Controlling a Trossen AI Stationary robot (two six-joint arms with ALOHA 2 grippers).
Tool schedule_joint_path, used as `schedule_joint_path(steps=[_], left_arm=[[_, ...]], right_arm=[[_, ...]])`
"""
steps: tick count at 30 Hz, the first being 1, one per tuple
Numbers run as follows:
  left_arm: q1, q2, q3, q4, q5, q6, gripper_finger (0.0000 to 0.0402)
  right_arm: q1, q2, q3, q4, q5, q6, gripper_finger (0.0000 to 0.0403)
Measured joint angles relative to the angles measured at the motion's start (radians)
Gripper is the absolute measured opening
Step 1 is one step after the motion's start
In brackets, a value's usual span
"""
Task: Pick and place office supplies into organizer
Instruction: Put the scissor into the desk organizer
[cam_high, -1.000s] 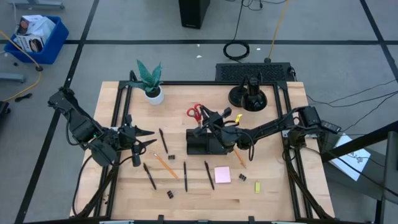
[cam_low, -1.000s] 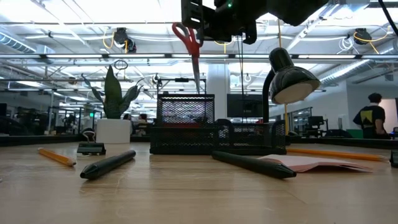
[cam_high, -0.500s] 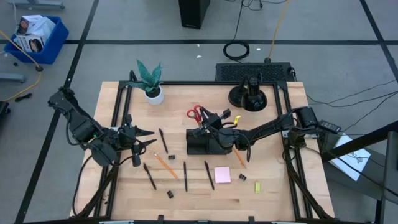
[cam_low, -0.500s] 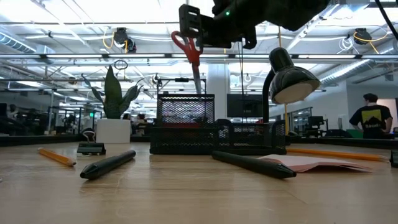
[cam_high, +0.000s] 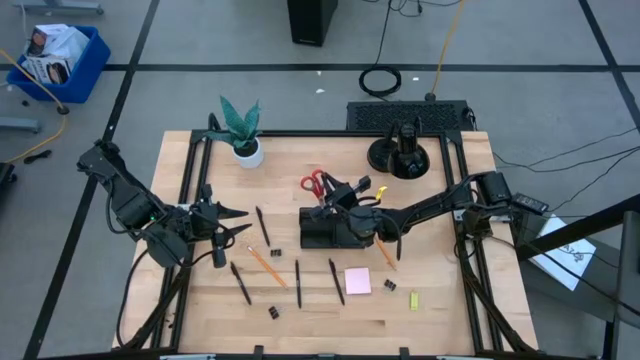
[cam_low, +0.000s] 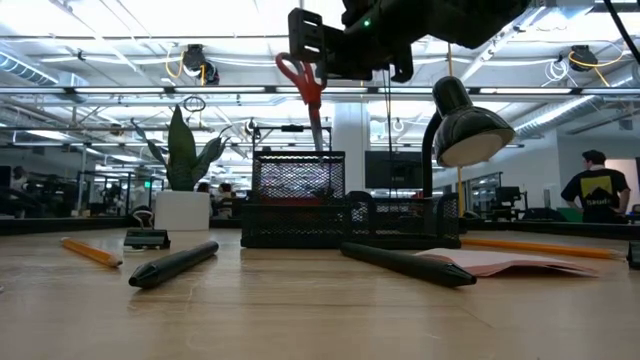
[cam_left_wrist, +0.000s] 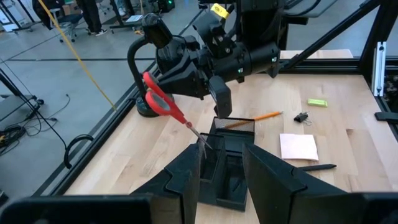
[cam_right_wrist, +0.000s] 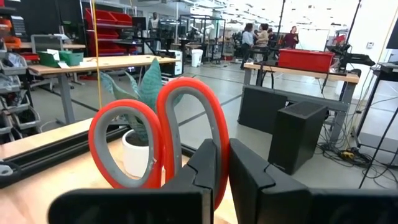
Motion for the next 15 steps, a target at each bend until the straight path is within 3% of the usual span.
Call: schedule_joint_path(steps=[15], left_arm=[[0.0, 0.0, 0.0, 0.0, 0.0, 0.0, 0.0127]], right_arm=[[0.003, 0.0, 0.0, -0.099, 0.026, 0.116, 0.0015]])
